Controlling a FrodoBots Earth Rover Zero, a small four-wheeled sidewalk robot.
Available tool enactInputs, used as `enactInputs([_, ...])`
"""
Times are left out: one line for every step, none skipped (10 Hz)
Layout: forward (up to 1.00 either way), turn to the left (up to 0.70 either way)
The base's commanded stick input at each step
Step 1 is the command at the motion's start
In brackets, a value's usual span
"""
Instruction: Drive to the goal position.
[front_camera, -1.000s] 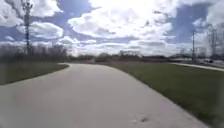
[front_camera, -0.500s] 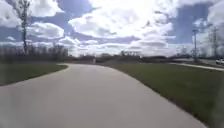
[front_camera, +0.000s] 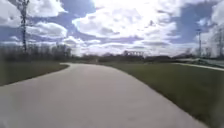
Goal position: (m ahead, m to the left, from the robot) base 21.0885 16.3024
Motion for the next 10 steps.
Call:
enactInputs([1.00, 0.00])
enactInputs([1.00, 0.00])
enactInputs([1.00, 0.06])
enactInputs([1.00, 0.25])
enactInputs([1.00, 0.16])
enactInputs([1.00, 0.00])
enactInputs([1.00, 0.00])
enactInputs([1.00, 0.00])
enactInputs([1.00, 0.00])
enactInputs([1.00, 0.00])
